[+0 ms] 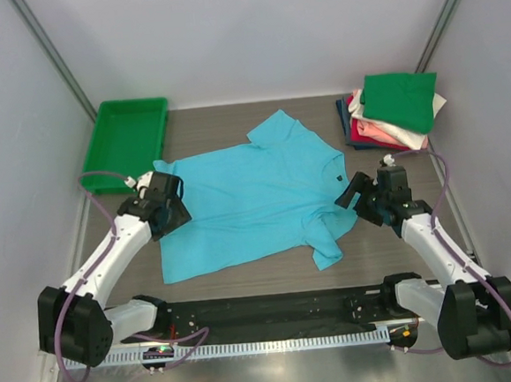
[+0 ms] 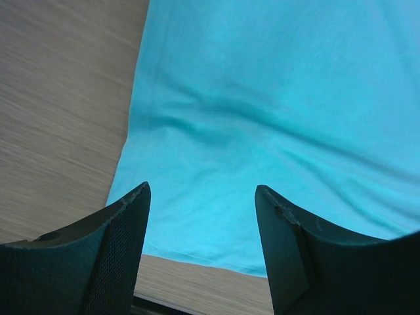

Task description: Fold and stack the t-shirts

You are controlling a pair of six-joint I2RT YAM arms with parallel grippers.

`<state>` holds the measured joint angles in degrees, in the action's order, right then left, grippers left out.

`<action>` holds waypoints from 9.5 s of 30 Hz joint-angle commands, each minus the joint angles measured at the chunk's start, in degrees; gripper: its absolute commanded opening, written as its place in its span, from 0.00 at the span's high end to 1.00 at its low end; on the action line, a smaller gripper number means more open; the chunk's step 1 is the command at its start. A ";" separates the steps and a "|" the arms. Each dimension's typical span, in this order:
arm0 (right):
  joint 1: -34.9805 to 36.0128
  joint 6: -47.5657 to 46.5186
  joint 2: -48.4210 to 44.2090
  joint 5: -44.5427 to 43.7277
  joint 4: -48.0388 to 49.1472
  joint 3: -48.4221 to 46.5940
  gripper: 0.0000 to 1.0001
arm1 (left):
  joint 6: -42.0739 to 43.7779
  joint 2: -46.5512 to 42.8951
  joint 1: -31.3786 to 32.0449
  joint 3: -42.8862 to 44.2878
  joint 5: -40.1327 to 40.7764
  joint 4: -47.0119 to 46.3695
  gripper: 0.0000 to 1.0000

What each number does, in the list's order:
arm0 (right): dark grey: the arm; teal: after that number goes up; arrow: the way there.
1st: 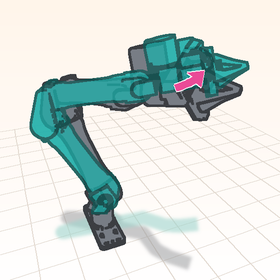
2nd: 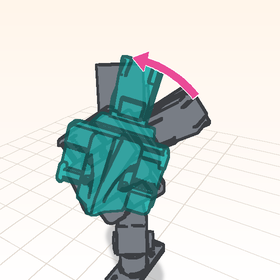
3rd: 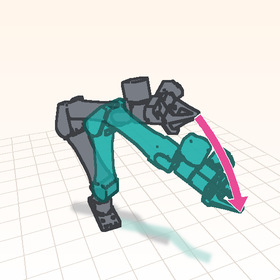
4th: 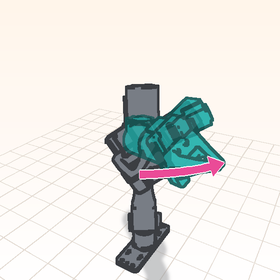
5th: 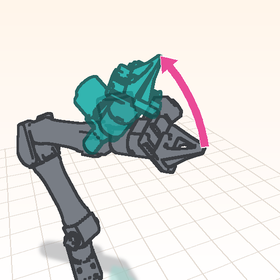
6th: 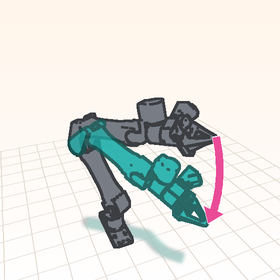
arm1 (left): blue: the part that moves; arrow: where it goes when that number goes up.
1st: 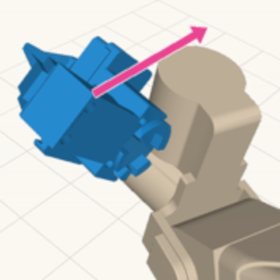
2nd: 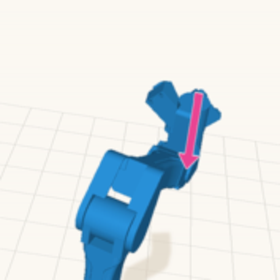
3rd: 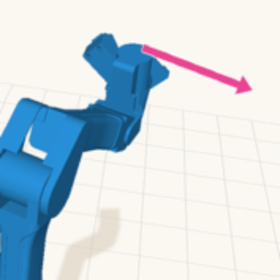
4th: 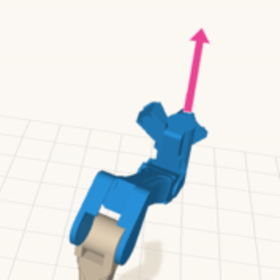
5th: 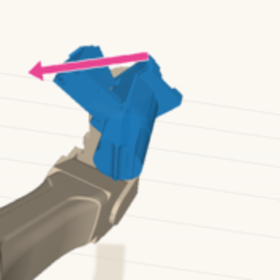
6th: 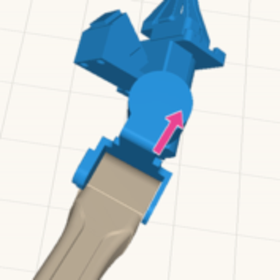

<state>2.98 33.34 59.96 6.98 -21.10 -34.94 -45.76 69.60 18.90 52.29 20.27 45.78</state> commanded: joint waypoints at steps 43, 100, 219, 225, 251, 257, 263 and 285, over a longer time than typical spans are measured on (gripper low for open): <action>-9.15 0.21 -4.58 5.32 -7.18 1.36 0.30 | -0.30 7.76 -4.92 0.27 -2.51 -2.11 0.32; 8.27 7.70 -13.21 -0.66 -9.83 5.23 0.99 | -14.80 4.30 -3.51 -19.52 1.79 -7.02 0.61; -8.78 1.73 13.42 6.20 3.35 2.33 0.61 | -18.05 -2.92 -20.20 -24.35 -6.74 -18.00 0.37; -10.10 2.42 16.41 8.04 5.63 0.32 0.99 | -16.47 1.58 -20.30 -18.39 -7.88 -20.03 1.00; -19.95 7.35 -7.92 12.79 -11.41 1.35 0.99 | -17.00 -24.50 -20.21 -20.99 -14.03 -1.05 1.00; -19.95 10.51 -15.83 9.28 -17.56 7.16 0.99 | -21.04 -26.80 -17.40 -26.10 -16.84 -0.17 1.00; -19.95 12.27 -21.55 2.34 -25.38 6.47 0.99 | -23.58 -29.60 -17.40 -26.71 -17.37 2.38 0.97; 4.23 5.34 1.03 2.02 -9.31 -16.70 0.18 | 5.50 -25.14 -17.40 1.23 -9.99 9.68 0.04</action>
<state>-3.73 40.36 50.04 14.52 -41.63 -40.16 -48.45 41.01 1.39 53.01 7.40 56.18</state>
